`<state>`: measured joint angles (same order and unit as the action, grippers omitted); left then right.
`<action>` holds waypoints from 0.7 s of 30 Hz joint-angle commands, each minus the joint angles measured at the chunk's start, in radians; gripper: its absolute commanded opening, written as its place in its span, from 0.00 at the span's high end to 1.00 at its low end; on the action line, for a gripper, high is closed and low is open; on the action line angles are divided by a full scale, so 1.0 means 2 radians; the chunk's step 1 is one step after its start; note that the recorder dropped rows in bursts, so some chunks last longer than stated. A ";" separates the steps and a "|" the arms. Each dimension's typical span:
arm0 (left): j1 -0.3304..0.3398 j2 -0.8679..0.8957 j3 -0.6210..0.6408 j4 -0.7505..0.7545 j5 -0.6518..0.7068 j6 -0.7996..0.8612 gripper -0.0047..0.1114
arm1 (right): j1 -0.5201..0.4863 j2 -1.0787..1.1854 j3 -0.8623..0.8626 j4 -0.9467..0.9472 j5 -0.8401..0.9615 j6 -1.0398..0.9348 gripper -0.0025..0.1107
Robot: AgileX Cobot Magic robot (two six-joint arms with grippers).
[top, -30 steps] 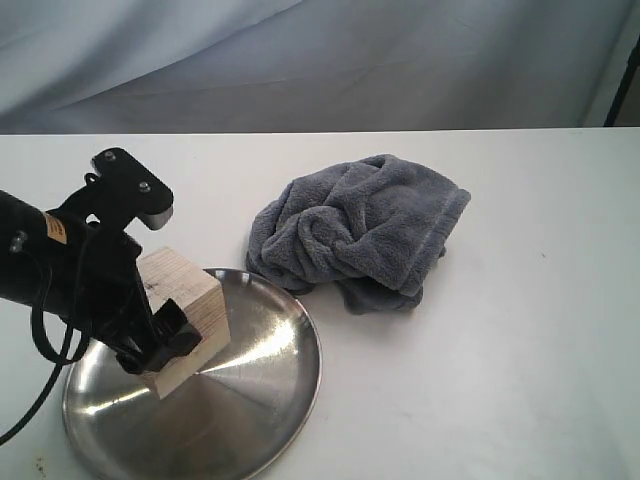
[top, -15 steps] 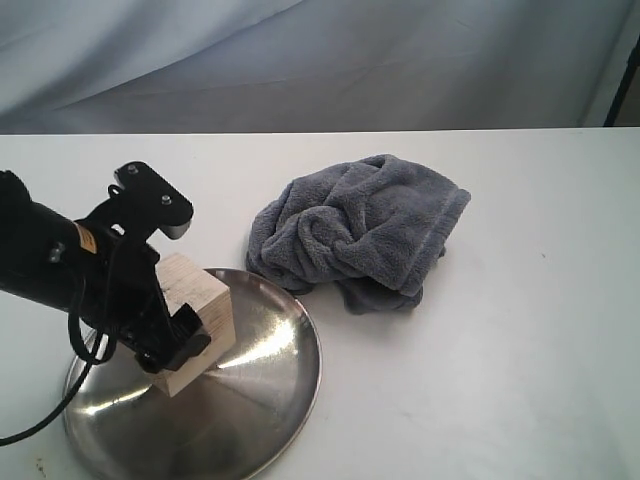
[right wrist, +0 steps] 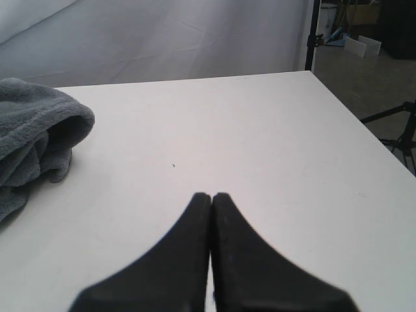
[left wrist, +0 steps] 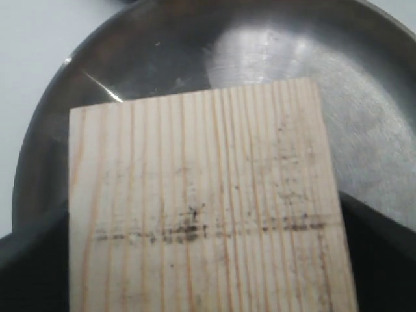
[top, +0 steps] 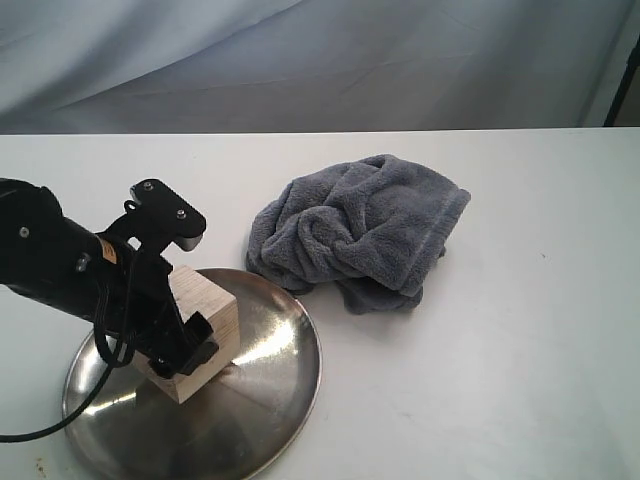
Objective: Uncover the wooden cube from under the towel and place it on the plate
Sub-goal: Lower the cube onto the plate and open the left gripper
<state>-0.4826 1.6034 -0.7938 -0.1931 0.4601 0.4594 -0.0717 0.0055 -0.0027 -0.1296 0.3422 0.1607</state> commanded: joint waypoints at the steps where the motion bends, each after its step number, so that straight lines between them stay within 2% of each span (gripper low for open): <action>1: -0.003 -0.002 -0.001 -0.007 -0.024 -0.007 0.96 | -0.004 -0.003 0.001 0.001 -0.001 0.002 0.98; 6: -0.003 0.003 -0.001 -0.031 -0.042 -0.007 0.96 | -0.004 -0.003 0.001 0.001 -0.001 0.002 0.98; 12: -0.003 0.041 -0.001 -0.031 -0.043 -0.007 0.96 | -0.004 -0.003 0.001 0.001 -0.001 0.002 0.98; 21: -0.003 0.041 -0.001 -0.031 -0.044 -0.007 0.94 | -0.004 -0.003 0.001 0.001 -0.001 0.002 0.98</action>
<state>-0.4826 1.6830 -0.7938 -0.2402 0.3895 0.4594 -0.0717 0.0055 -0.0027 -0.1296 0.3422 0.1607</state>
